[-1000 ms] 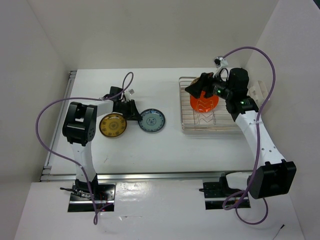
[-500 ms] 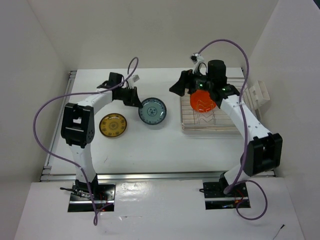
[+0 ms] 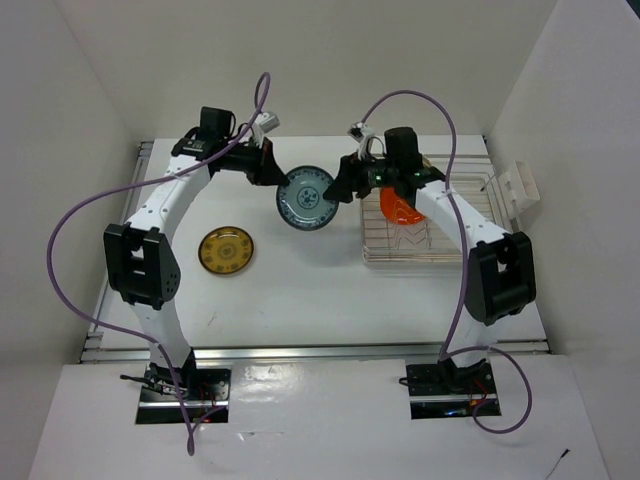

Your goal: Load the plates into the dish rack

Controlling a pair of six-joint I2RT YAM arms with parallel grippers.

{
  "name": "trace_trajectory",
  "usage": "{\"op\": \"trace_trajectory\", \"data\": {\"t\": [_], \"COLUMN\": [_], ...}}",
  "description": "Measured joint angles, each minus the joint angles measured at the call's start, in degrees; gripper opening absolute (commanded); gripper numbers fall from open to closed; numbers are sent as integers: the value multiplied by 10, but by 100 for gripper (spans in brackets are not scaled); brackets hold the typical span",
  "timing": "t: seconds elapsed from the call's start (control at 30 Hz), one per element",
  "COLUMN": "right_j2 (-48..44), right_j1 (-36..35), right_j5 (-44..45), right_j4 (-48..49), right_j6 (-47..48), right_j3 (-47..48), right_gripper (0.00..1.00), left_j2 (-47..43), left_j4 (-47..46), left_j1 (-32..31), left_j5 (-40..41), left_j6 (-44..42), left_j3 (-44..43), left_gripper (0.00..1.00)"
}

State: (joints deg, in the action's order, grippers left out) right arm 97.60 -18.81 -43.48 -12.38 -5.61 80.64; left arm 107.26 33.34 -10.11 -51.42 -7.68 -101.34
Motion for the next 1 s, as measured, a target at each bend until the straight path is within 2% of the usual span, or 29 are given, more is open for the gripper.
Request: {"op": "trace_trajectory", "data": {"t": [0.07, 0.1, 0.17, 0.2, 0.23, 0.27, 0.3, 0.33, 0.47, 0.6, 0.73, 0.87, 1.0], "right_j2": [8, 11, 19, 26, 32, 38, 41, 42, 35, -28, -157, -299, -333], "right_j1": [-8, -14, -20, -19, -19, -20, -22, -26, -44, -45, -38, -33, -2], "right_j5": [-6, -9, 4, 2, -1, -3, 1, 10, 88, 171, 244, 312, 370], "right_j4": [3, 4, -1, -7, -14, -23, -31, -44, -101, -148, -160, -163, -195], "right_j6": [7, 11, 10, 8, 11, 24, 38, 56, 133, 227, 372, 522, 621], "right_j3": [1, 1, 7, 15, 23, 35, 46, 58, 114, 122, 65, -47, -95], "right_gripper": [23, 0, 0, 0, 0, 0, 0, 0, 0, 0, 0, 0, 0], "left_j2": [0, 0, -2, -4, -4, -4, -4, -5, -16, -34, -49, -49, -49], "left_j4": [7, 8, 16, 17, 16, 15, 15, 20, 42, 32, 1, -25, -41], "left_j1": [-2, -3, -2, -1, -1, 1, 2, 1, -2, 17, 67, 102, 108], "left_j5": [-10, -10, -15, -18, -16, -20, -24, -28, -26, -21, 11, 79, 134], "left_j6": [-1, -1, -11, -13, -15, -12, -14, -14, -13, 6, 41, 69, 84], "left_j3": [4, 5, 10, 14, 14, 15, 16, 16, 16, 16, 16, 24, 51], "left_gripper": [0, 0, 0, 14, 32, 55, 92, 96, 100, 100, 100, 100, 100]}}
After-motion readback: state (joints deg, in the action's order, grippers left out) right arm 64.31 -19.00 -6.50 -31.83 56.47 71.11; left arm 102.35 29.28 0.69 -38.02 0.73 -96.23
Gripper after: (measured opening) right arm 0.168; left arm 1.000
